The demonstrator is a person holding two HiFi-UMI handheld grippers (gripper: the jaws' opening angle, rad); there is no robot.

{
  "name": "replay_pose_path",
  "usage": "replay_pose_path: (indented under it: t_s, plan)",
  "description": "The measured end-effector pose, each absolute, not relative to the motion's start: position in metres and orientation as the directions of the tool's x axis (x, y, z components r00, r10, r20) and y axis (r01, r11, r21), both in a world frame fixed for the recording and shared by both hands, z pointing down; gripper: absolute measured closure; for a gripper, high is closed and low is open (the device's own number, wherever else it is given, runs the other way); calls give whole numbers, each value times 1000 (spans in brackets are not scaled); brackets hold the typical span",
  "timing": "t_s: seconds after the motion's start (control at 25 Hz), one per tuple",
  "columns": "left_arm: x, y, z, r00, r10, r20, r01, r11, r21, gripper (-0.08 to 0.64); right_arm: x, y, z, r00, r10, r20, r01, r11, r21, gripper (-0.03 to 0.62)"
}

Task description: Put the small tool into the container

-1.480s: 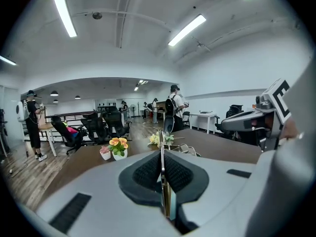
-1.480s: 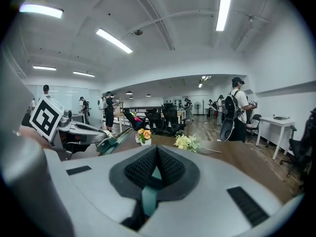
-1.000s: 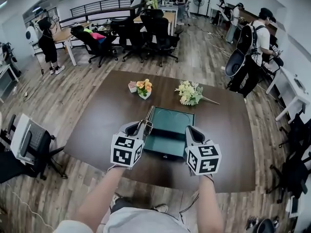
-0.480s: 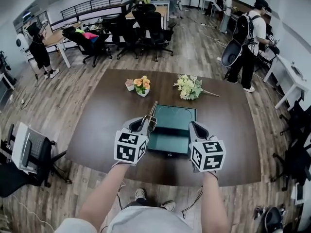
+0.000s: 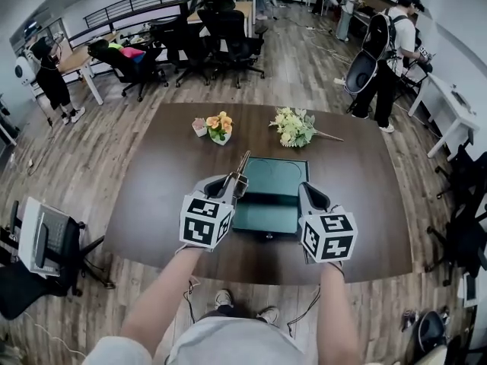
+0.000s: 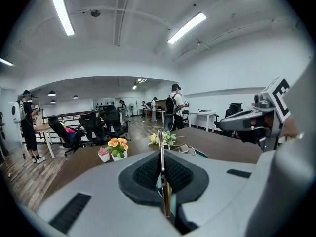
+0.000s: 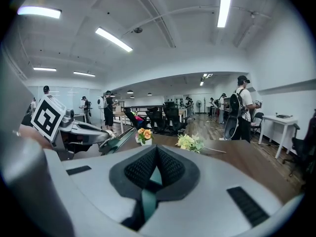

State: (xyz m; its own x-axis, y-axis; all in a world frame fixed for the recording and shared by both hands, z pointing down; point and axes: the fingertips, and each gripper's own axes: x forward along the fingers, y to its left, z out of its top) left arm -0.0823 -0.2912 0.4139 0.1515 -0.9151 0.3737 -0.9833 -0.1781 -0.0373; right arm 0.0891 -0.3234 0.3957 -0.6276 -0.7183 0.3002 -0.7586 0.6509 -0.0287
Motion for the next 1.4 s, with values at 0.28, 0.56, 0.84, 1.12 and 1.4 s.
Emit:
replay_pose_path:
  t_s: [0.28, 0.56, 0.84, 1.12, 1.4]
  plan:
    - [-69, -293, 420, 218, -892, 395, -964, -259, -52, 563, 93, -316, 401, -614, -724, 315, -769, 639, -29, 588]
    - [-44, -301, 434, 311, -841, 442, -921, -382, -78, 563, 108, -312, 408, -583, -743, 328, -793, 608, -32, 588]
    - [-12, -306, 454, 415, -762, 497, -839, -532, -114, 563, 125, -307, 417, -538, -770, 344, -827, 562, -36, 588]
    - [20, -306, 475, 505, -659, 557, -719, -679, -151, 563, 141, -304, 426, -496, -789, 362, -856, 515, -50, 588]
    - [45, -304, 500, 547, -549, 633, -580, -793, -187, 563, 146, -302, 438, -463, -798, 385, -874, 482, -53, 588]
